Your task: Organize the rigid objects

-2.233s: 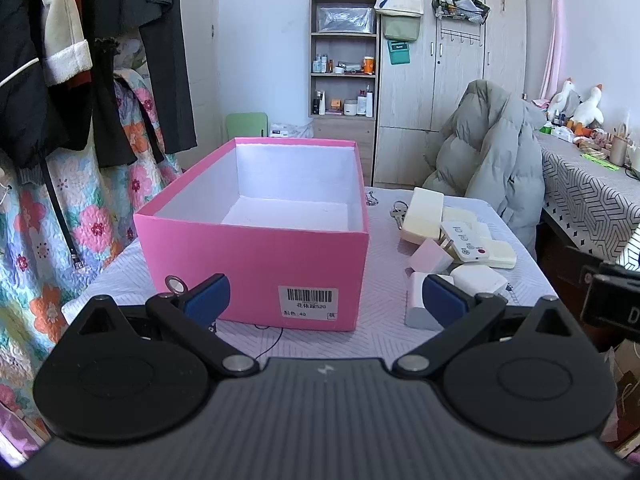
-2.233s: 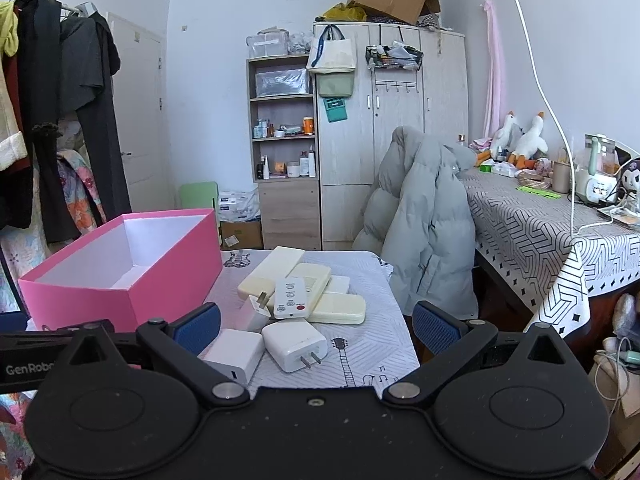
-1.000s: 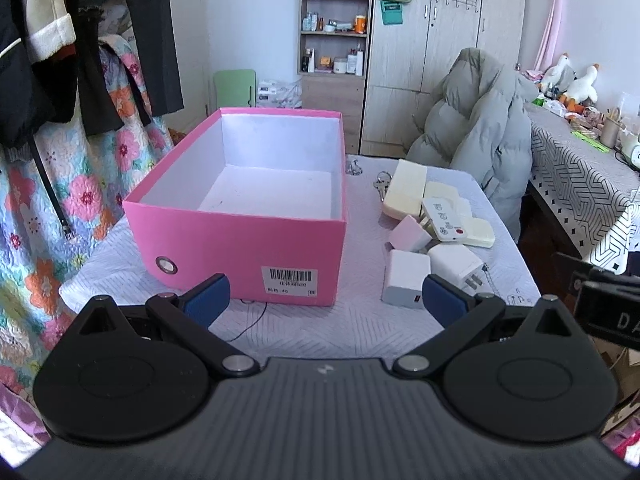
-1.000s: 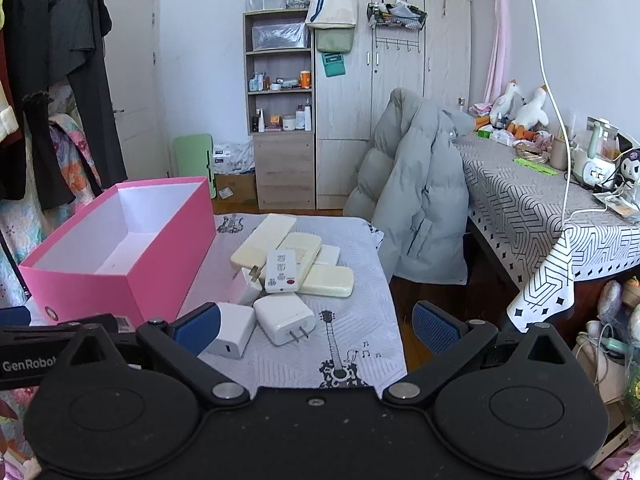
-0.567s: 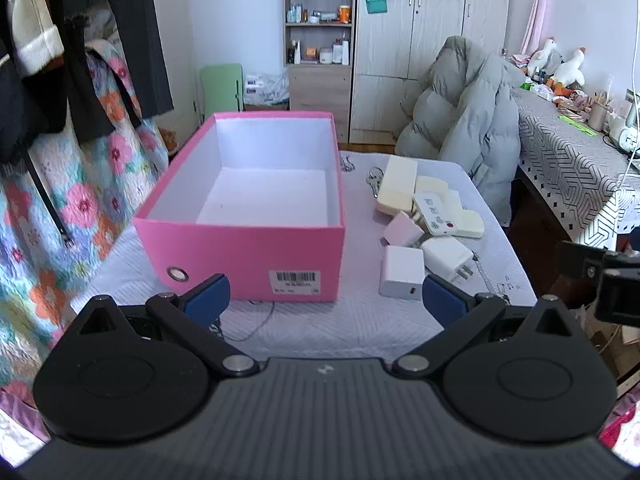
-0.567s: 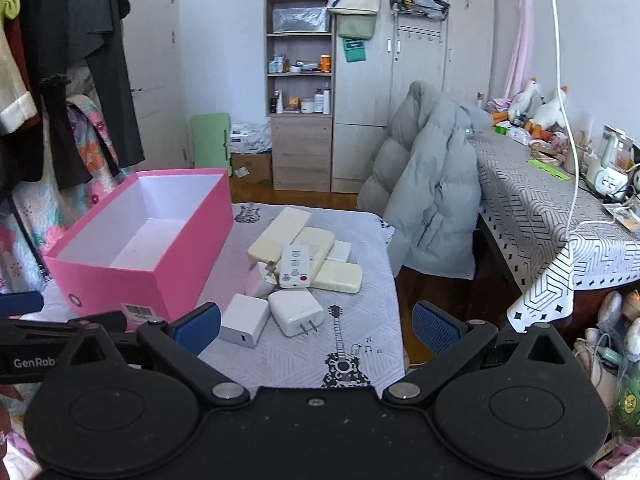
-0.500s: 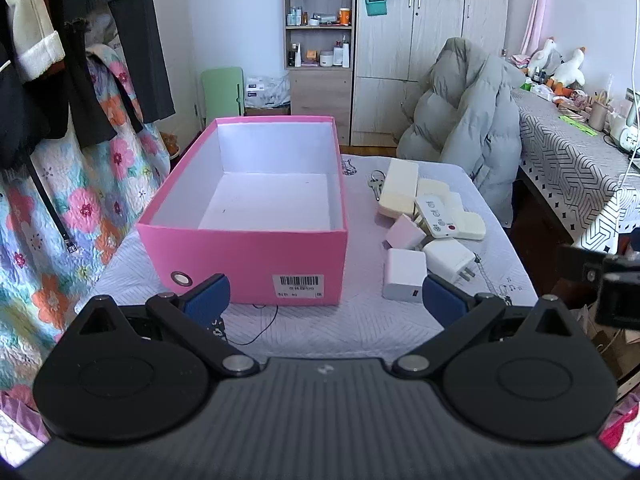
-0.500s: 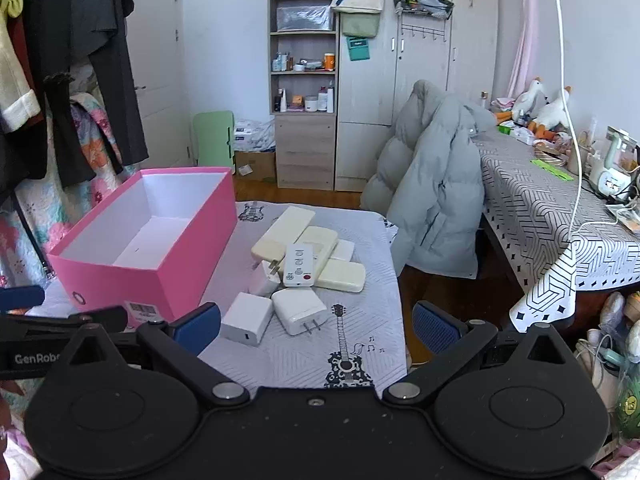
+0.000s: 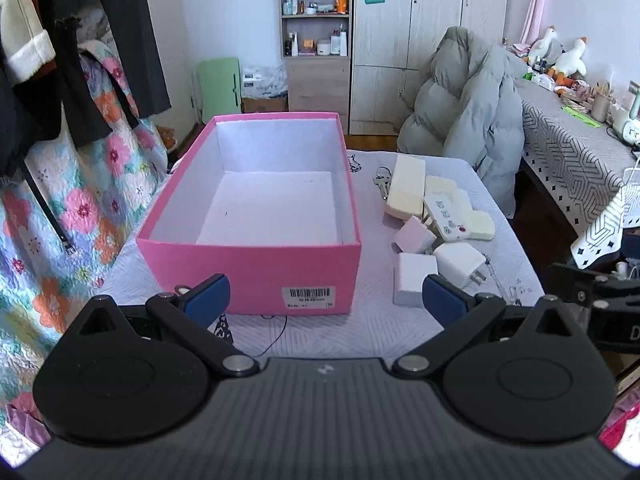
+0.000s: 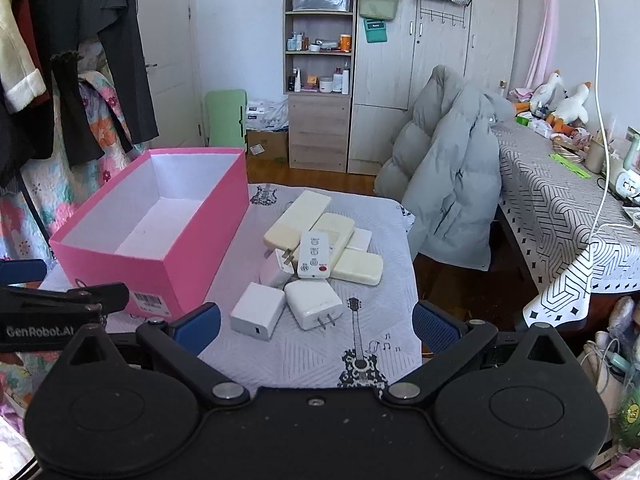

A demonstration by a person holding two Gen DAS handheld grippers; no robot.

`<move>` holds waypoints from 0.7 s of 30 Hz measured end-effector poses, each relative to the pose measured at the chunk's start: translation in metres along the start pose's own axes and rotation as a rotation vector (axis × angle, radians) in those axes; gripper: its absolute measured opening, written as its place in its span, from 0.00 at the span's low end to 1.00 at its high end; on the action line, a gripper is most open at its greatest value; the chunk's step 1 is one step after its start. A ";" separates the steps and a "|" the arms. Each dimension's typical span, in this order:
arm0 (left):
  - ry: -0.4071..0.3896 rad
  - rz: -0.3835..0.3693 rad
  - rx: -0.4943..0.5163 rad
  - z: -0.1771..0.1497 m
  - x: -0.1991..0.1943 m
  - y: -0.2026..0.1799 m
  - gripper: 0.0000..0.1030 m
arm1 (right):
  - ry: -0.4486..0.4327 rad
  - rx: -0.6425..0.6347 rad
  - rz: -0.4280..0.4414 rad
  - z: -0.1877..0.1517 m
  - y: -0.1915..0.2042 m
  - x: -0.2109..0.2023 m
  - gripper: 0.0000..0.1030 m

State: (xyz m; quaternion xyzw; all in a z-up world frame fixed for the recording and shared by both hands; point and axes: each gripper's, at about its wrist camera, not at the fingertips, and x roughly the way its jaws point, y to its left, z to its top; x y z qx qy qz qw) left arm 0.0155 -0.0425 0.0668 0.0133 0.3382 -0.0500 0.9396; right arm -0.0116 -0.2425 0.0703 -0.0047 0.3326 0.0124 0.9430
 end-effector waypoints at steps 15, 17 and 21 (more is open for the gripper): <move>-0.114 0.006 0.043 0.073 0.025 0.085 0.97 | -0.099 -0.047 0.211 0.021 0.019 0.049 0.99; -0.073 0.015 0.030 0.081 0.043 0.100 0.97 | -0.044 -0.018 0.239 0.019 0.024 0.070 0.94; -0.026 0.026 0.030 0.098 0.081 0.128 0.96 | 0.028 -0.008 0.239 0.010 0.039 0.101 0.91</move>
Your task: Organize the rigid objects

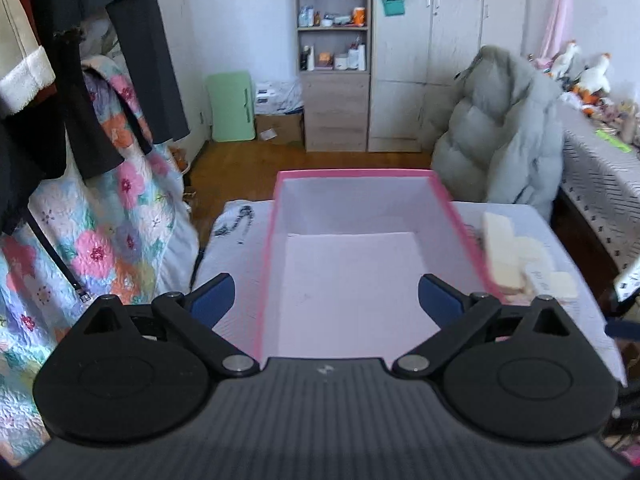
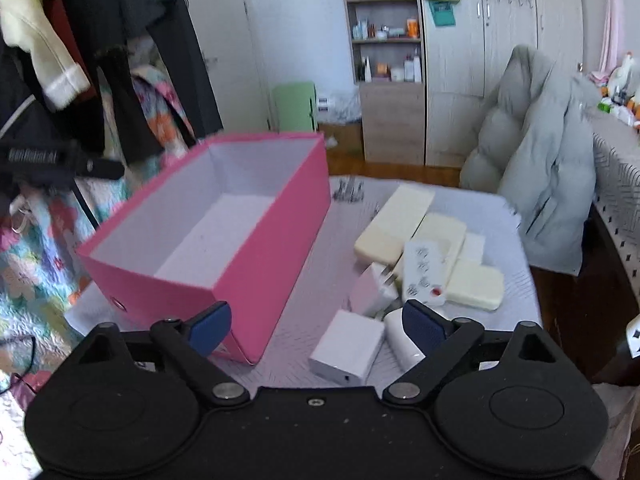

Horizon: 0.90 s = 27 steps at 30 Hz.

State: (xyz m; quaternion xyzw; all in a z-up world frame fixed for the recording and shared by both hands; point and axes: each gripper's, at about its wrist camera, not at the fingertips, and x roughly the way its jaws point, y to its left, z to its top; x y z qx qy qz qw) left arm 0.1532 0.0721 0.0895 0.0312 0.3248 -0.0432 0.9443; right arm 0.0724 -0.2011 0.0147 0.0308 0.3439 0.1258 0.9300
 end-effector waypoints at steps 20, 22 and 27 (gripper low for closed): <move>0.217 -0.013 -0.073 0.009 0.143 0.042 0.27 | 0.148 0.164 -0.115 -0.026 -0.002 0.079 0.82; 0.217 -0.012 -0.095 0.006 0.147 0.045 0.24 | 0.152 0.172 -0.121 -0.028 -0.002 0.086 0.79; 0.195 0.037 -0.056 0.003 0.148 0.040 0.12 | 0.130 0.119 -0.210 -0.031 -0.001 0.096 0.58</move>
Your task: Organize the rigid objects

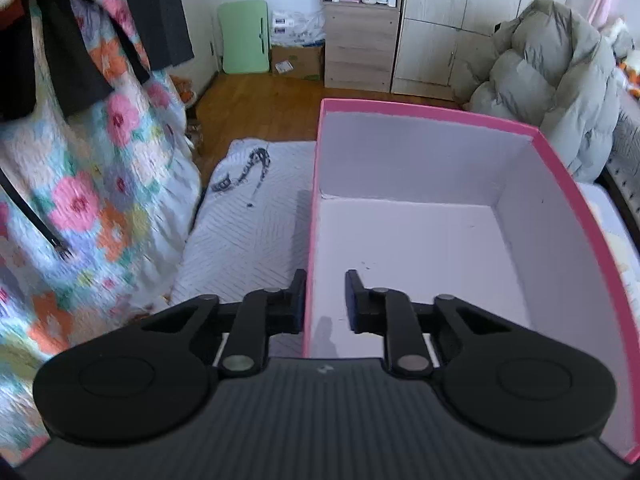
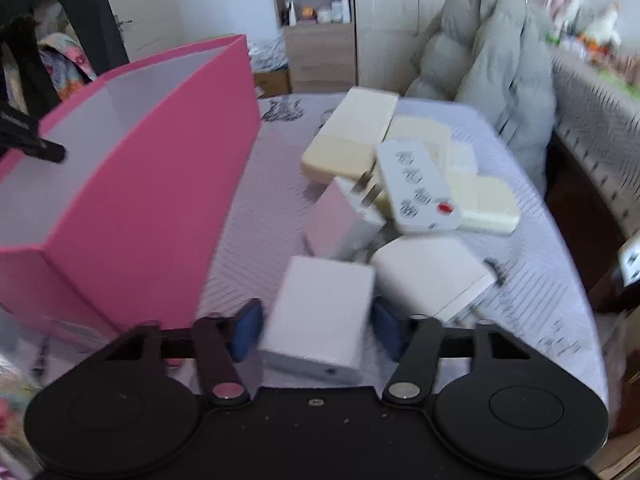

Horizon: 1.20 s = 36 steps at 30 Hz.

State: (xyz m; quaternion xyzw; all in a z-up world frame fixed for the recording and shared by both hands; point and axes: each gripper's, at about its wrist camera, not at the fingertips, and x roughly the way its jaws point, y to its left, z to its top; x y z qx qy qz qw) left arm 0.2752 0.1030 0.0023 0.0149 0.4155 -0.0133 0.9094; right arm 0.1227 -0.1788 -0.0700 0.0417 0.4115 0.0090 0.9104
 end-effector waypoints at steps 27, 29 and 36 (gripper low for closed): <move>-0.007 -0.020 -0.100 -0.001 0.002 0.012 0.03 | -0.174 -0.060 0.103 0.022 0.001 -0.049 0.53; -0.009 -0.017 -0.096 -0.001 0.001 0.012 0.03 | -0.209 -0.035 0.165 0.040 0.000 -0.065 0.53; -0.022 -0.012 -0.095 -0.002 -0.001 0.010 0.03 | -0.185 0.000 0.495 0.121 0.041 -0.073 0.53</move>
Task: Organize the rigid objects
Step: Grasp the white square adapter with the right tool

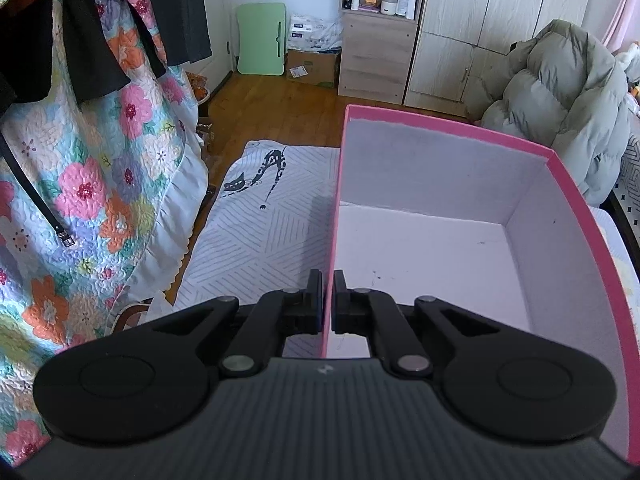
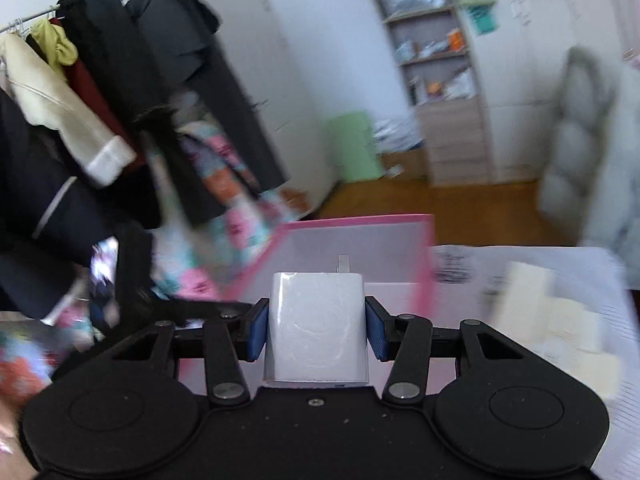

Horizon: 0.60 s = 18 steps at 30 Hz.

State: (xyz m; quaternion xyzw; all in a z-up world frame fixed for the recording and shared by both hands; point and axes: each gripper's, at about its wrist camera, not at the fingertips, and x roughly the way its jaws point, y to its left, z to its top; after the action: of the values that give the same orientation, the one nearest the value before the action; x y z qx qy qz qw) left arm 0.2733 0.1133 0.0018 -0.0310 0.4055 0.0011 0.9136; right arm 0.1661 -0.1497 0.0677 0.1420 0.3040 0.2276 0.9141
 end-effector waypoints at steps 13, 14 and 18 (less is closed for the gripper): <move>-0.015 -0.004 0.015 -0.001 -0.002 -0.002 0.03 | 0.419 0.320 0.005 0.035 -0.020 0.229 0.53; -0.015 -0.008 0.011 -0.001 -0.002 -0.001 0.03 | 0.430 0.337 0.007 0.033 -0.023 0.241 0.53; -0.016 -0.010 0.008 0.000 -0.002 0.000 0.03 | 0.431 0.358 -0.034 0.023 -0.022 0.273 0.53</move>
State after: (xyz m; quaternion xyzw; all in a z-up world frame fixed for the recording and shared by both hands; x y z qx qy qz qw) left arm 0.2717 0.1130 0.0032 -0.0295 0.3982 -0.0050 0.9168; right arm 0.3821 -0.0345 -0.0572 0.2443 0.5292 0.1799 0.7924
